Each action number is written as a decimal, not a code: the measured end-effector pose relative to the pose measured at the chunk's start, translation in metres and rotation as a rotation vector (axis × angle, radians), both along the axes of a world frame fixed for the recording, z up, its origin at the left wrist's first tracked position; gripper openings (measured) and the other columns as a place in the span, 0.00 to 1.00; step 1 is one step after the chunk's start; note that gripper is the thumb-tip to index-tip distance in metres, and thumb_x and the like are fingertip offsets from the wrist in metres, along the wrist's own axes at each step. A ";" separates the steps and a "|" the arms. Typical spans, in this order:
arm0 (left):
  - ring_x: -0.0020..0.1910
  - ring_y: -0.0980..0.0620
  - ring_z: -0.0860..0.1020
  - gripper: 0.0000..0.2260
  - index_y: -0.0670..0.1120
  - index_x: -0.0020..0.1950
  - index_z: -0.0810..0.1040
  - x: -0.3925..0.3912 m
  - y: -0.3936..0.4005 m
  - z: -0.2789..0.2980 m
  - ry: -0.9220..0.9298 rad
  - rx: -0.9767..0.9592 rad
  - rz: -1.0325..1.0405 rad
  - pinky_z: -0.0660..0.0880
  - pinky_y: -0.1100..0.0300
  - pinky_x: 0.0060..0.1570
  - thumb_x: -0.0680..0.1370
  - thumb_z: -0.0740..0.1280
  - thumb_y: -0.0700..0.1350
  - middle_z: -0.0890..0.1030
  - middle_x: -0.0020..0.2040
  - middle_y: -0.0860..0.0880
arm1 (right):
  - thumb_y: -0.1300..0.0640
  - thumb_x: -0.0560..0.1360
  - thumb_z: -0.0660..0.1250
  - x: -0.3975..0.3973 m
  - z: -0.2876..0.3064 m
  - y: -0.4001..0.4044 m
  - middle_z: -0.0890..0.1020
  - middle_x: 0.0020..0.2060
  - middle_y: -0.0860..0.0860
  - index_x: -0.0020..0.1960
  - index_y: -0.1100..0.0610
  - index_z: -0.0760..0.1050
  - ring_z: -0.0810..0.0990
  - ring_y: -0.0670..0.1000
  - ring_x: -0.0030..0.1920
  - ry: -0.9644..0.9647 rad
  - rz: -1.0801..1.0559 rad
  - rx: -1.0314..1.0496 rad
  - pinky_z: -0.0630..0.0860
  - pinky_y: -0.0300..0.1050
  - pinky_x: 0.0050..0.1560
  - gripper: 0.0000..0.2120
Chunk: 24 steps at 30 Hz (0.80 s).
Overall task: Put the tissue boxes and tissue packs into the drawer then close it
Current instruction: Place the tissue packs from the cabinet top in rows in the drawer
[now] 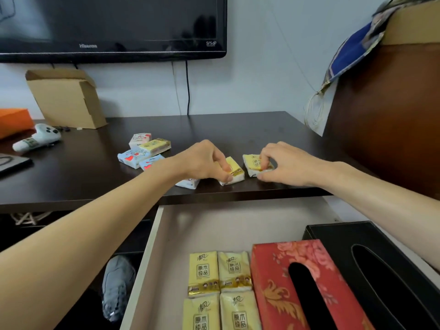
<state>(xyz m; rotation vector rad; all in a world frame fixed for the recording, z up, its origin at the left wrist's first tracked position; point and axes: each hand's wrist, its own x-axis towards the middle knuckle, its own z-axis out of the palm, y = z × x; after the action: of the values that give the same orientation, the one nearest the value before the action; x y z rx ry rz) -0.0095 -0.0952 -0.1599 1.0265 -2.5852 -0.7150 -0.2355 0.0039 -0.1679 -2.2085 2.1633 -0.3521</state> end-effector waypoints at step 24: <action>0.57 0.60 0.73 0.19 0.60 0.56 0.77 0.113 0.108 -0.049 -0.195 -0.034 -0.187 0.72 0.61 0.53 0.67 0.78 0.59 0.77 0.57 0.61 | 0.40 0.63 0.78 0.095 -0.031 0.112 0.84 0.50 0.38 0.55 0.36 0.72 0.85 0.42 0.49 -0.406 0.188 0.103 0.83 0.49 0.49 0.24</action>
<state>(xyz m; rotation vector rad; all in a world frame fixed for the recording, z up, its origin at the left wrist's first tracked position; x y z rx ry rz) 0.1033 0.0125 -0.2092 0.8933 -2.8802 -0.6401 -0.1401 0.1155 -0.1984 -2.0458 1.7142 -0.6038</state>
